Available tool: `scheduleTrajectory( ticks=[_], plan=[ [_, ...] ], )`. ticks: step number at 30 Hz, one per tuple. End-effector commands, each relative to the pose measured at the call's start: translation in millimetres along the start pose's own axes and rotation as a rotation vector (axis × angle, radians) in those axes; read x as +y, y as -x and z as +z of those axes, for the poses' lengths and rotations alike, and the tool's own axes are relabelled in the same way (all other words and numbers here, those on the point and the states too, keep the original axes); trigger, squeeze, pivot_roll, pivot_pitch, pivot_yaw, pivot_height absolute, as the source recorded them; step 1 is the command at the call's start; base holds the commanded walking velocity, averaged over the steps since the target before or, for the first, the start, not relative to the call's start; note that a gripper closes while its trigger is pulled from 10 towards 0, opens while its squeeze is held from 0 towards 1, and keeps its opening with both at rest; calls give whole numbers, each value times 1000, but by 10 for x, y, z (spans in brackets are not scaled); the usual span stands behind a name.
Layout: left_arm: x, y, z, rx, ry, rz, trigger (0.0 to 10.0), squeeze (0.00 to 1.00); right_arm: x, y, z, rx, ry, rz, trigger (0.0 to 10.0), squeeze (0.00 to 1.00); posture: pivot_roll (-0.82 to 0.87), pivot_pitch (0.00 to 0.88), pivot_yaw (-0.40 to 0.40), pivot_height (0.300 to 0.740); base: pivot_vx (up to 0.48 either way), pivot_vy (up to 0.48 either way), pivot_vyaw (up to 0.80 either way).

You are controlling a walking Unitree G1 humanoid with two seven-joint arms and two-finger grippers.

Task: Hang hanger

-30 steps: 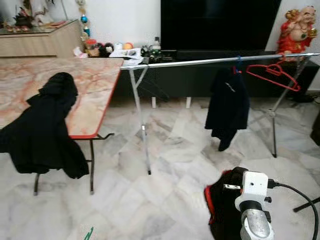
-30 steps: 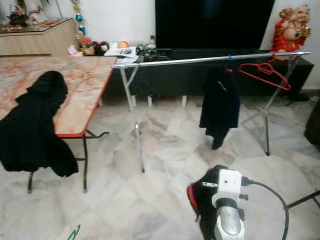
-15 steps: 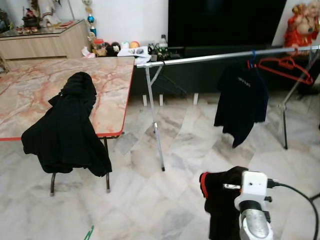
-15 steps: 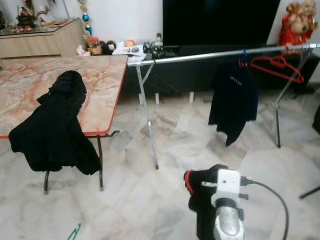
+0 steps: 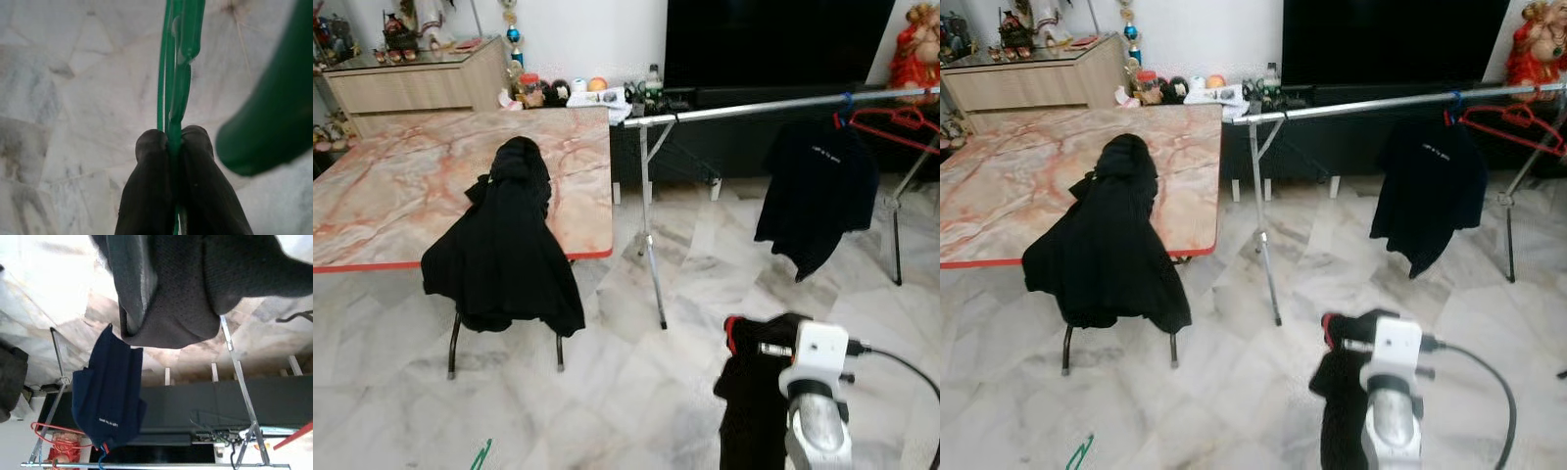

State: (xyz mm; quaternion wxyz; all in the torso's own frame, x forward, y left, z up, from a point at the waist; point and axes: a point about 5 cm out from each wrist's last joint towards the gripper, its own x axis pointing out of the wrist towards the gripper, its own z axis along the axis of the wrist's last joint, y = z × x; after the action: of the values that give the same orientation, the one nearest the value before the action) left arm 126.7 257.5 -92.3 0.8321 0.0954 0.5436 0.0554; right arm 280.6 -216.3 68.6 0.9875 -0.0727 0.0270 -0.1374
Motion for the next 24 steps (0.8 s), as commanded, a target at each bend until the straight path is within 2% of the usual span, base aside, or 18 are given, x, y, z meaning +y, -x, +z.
scheduleTrajectory(
  ticks=[1,14,24],
  plan=[
    [83,9,-15,8,-6,16,10000,0,97,-21,93,-39,5,33,10000,0,-30,0,57,740,0,382,0],
    [190,32,-89,18,5,29,10000,0,120,-37,115,-45,7,38,10000,0,-21,0,61,740,0,380,0],
    [113,21,-79,14,3,20,10000,0,116,-55,141,-54,9,35,10000,0,-26,0,67,740,0,371,0]
  ],
)
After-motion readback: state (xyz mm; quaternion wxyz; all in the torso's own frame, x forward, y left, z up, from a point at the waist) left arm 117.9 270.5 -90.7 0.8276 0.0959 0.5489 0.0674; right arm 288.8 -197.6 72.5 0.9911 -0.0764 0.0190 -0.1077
